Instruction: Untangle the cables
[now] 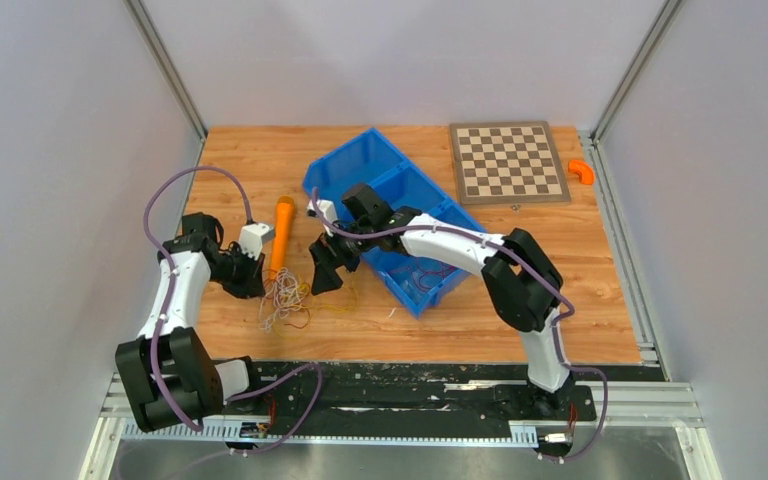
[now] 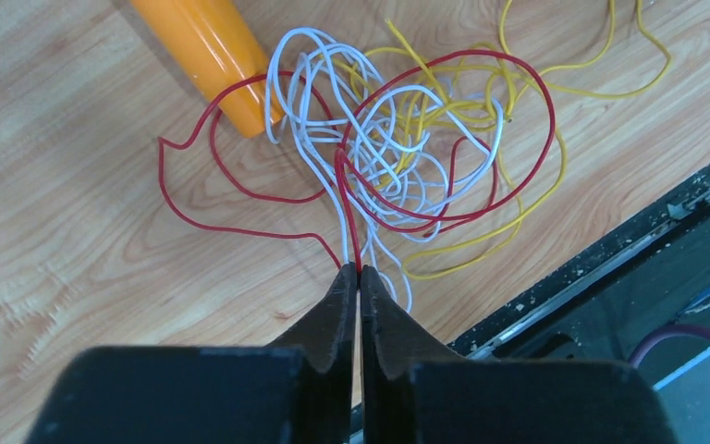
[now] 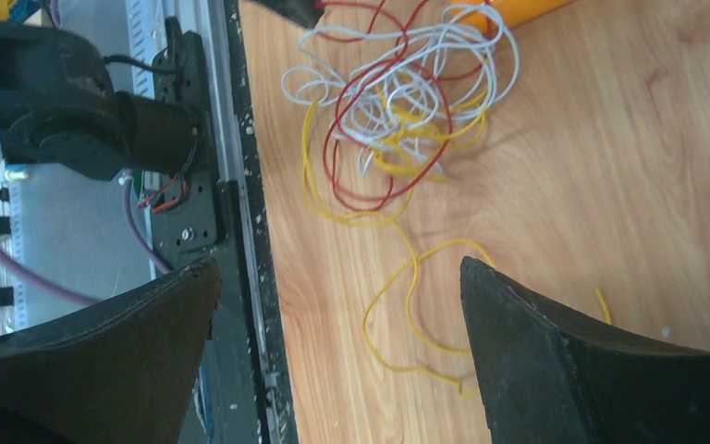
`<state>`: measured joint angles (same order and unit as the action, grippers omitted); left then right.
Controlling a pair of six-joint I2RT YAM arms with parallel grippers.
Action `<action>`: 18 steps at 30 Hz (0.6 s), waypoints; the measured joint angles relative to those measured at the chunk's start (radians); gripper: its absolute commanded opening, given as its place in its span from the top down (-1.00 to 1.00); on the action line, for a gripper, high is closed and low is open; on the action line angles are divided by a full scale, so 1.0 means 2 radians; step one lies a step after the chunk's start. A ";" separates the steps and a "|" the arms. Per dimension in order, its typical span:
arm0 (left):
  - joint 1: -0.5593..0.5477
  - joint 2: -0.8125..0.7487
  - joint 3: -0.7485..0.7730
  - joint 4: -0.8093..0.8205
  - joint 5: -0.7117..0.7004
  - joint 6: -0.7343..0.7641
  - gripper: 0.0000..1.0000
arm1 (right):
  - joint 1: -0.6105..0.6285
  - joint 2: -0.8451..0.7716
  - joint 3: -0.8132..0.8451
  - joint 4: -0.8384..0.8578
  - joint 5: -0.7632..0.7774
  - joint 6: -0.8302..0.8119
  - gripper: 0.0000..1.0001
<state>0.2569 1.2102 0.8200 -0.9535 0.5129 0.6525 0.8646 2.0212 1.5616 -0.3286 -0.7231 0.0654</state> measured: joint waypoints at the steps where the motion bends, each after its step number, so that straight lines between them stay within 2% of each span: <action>1: 0.000 0.000 0.001 -0.001 0.004 0.000 1.00 | 0.003 0.007 0.004 0.004 0.001 0.006 -1.00; 4: 0.000 -0.004 0.004 -0.005 0.016 -0.003 0.99 | 0.004 0.046 0.033 0.020 0.006 0.026 -1.00; 6: 0.000 -0.014 0.004 -0.005 0.023 -0.010 0.71 | 0.001 0.072 0.052 0.028 0.009 0.041 -1.00; 7: 0.000 -0.019 0.004 -0.004 0.024 -0.012 0.47 | 0.000 0.083 0.059 0.031 0.010 0.048 -1.00; 9: 0.000 -0.028 0.004 0.001 0.027 -0.021 0.27 | -0.001 0.101 0.070 0.037 0.012 0.062 -0.98; 13: 0.000 -0.027 -0.008 0.021 0.027 -0.042 0.16 | -0.001 0.128 0.084 0.048 0.019 0.085 -0.94; 14: 0.000 -0.024 -0.012 0.027 0.025 -0.046 0.16 | 0.001 0.132 0.085 0.051 0.021 0.090 -0.92; 16: 0.000 -0.014 -0.022 0.038 0.024 -0.054 0.28 | 0.004 0.137 0.088 0.054 0.022 0.097 -0.85; 17: 0.000 -0.010 -0.025 0.042 0.024 -0.057 0.49 | 0.007 0.140 0.090 0.056 0.022 0.102 -0.80; 18: 0.000 -0.006 -0.027 0.044 0.023 -0.060 0.59 | 0.010 0.142 0.091 0.060 0.023 0.103 -0.76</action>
<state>0.2569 1.1984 0.7666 -0.8654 0.5598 0.5335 0.8841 2.3051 1.7439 -0.2092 -0.6781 0.2722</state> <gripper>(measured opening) 0.379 0.940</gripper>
